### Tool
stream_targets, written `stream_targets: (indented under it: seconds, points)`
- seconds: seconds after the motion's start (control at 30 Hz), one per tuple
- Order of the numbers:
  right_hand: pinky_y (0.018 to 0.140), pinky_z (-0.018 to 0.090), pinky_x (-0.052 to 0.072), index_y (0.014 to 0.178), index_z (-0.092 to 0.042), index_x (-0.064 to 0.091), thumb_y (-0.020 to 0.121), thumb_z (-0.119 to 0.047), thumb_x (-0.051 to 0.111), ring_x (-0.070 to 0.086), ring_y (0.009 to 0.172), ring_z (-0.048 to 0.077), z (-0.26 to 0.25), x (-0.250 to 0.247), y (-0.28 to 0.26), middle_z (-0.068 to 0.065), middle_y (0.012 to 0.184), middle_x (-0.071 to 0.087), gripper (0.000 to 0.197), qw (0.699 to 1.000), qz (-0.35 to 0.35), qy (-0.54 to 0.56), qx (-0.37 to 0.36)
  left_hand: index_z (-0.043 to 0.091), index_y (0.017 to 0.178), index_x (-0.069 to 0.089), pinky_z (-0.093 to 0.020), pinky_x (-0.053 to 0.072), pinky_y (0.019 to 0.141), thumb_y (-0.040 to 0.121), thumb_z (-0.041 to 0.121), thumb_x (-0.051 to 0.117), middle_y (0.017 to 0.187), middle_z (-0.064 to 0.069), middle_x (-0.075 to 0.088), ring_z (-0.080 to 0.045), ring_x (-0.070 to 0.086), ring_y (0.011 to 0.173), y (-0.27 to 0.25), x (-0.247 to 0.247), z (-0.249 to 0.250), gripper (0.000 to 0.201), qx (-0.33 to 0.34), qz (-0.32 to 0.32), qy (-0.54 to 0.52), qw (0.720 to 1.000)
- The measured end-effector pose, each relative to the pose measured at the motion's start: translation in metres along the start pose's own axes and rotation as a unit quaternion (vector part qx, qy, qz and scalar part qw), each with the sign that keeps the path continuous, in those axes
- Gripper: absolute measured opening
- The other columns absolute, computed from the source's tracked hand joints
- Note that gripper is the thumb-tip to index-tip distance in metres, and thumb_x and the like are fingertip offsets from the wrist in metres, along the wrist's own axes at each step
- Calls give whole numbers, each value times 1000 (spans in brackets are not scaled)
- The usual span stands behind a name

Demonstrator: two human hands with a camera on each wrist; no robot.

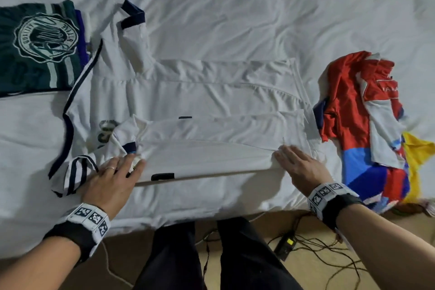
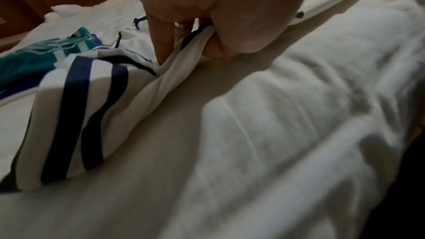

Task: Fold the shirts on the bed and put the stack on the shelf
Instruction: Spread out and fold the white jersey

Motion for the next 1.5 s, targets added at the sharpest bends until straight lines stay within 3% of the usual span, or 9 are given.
stream_targets:
  seconds: [0.13, 0.23, 0.4, 0.5, 0.73, 0.93, 1.1, 1.23, 1.5]
  points:
    - [94, 56, 52, 136, -5, 56, 86, -1, 37, 52, 127, 44, 26, 20, -16, 22, 139, 52, 53, 998, -37, -7, 59, 8, 137, 48, -68, 53, 72, 85, -1, 25, 138, -26, 50, -55, 55, 112, -9, 19, 10, 58, -48, -36, 3, 998]
    - [85, 54, 56, 127, 0, 57, 85, 3, 43, 54, 122, 42, 42, 19, -19, 22, 130, 54, 44, 995, -43, 0, 88, 4, 133, 55, -69, 52, 67, 84, 0, 27, 132, -27, 54, -56, 56, 109, -4, 18, 16, 57, -57, -32, -5, 998]
    - [88, 50, 57, 127, 2, 58, 87, -3, 41, 57, 119, 40, 43, 23, -31, 23, 130, 56, 43, 992, -86, -33, 83, 4, 131, 56, -68, 54, 64, 66, -23, 59, 129, -26, 55, -55, 59, 107, -7, 12, 18, 71, -30, 13, 8, 999]
    - [99, 49, 46, 129, -6, 56, 78, -20, 54, 49, 125, 35, 37, 18, -28, 12, 135, 53, 53, 983, -128, -40, 129, 10, 133, 56, -62, 52, 83, 71, 13, 58, 135, -18, 54, -45, 56, 115, 1, 7, 17, 62, -44, -11, -13, 999]
    - [68, 41, 52, 92, -9, 68, 69, -16, 63, 61, 84, 35, -100, -20, 74, 9, 101, 63, 24, 998, 11, 68, -12, 13, 129, 62, -52, 45, 87, 79, 43, 49, 125, -11, 58, -38, 56, 104, -21, -22, -10, 60, -108, 116, -80, 984]
    - [71, 44, 54, 119, -12, 64, 85, -12, 60, 61, 93, 36, -232, -35, 191, 12, 112, 62, 34, 983, -6, 157, -99, 16, 123, 62, -48, 47, 85, 72, 46, 75, 120, -9, 55, -35, 50, 99, -31, 2, -77, 60, -130, 108, -110, 979]
    - [68, 42, 53, 123, -13, 61, 78, -5, 63, 62, 90, 36, -278, -34, 242, 12, 111, 62, 46, 982, -36, 142, -120, 20, 107, 67, -46, 43, 79, 83, 31, 45, 105, -7, 62, -31, 53, 96, -28, 7, -102, 35, -38, 111, -90, 989]
    - [72, 45, 57, 119, -16, 64, 77, -9, 67, 63, 96, 35, -278, -26, 251, 9, 110, 68, 43, 981, -50, 171, -71, 24, 104, 69, -42, 45, 74, 75, 19, 57, 88, 1, 63, -30, 61, 83, -19, 1, -130, 32, -2, 76, -167, 983]
    - [86, 41, 52, 141, -19, 43, 86, -38, 67, 60, 108, 31, -281, -28, 258, 5, 121, 64, 63, 986, -99, 130, -23, 19, 111, 66, -46, 52, 85, 95, 29, 52, 108, -9, 68, -35, 61, 100, -4, 3, -231, 24, -352, 155, -374, 844]
Point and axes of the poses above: each hand's wrist, its own y-axis towards the middle knuckle, its own x-axis out of the palm, z = x × y, the point moved 7 cm from there along y, towards the middle knuckle
